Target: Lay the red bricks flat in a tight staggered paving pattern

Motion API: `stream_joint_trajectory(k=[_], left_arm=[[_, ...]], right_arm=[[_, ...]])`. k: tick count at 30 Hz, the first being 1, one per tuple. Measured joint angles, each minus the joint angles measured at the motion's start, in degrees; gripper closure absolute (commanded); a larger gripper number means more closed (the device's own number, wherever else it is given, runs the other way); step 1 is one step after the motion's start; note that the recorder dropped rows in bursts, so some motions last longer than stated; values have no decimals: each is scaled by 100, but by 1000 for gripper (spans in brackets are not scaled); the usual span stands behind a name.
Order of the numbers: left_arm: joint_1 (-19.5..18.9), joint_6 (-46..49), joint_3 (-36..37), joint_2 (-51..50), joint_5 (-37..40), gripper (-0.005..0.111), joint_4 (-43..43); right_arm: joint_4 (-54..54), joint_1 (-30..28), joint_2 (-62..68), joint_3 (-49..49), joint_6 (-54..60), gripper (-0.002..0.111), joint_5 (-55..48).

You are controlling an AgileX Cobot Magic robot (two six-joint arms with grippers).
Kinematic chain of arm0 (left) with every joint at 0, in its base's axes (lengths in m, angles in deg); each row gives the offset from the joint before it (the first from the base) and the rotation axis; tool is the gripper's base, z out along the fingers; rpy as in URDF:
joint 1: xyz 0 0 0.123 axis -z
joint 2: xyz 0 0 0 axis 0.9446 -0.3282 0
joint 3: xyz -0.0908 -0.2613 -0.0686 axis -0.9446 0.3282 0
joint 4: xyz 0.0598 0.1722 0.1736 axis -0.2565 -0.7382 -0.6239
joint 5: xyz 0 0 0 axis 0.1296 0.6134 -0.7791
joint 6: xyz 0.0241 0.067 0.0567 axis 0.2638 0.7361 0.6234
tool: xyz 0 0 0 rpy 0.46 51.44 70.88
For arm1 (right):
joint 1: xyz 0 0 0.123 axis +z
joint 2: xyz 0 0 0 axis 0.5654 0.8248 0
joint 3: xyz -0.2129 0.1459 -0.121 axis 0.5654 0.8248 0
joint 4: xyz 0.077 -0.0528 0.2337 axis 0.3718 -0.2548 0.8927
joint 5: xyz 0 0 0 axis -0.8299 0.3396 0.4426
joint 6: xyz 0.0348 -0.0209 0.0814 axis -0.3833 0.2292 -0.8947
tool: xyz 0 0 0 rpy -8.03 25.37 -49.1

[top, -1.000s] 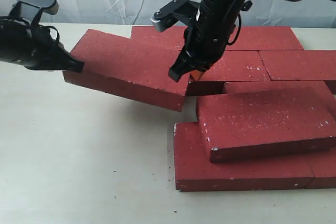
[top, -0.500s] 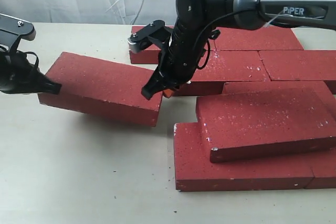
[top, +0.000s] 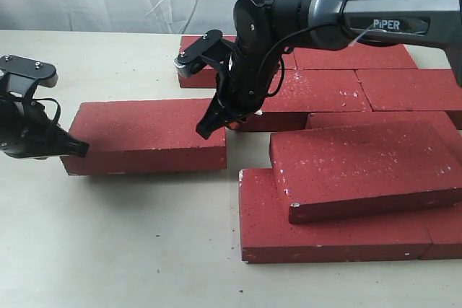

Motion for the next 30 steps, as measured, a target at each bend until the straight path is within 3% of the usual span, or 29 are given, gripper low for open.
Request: stream_joint_trajectory(k=[18,22,25,28,30], left_arm=[[47,0,0,-37,-340,107,-489],[36,0,0,-37,-852,107,-625],[-314,0,-95,-37,-1614,107,-589],[-819,11,-607,-249,-540,107,-512],[-974,11,-873,-514,127,107,-512]], right_arm=[[-250,-298,0,-22,-237,109,-107],[-186,-405,-12,-22,-221,109,-493],[926,-425,-229,154,940,109,-575],[1494,-404,-332,652,1981,109,-353],[1313,-416,-332,724,1858,109,114]])
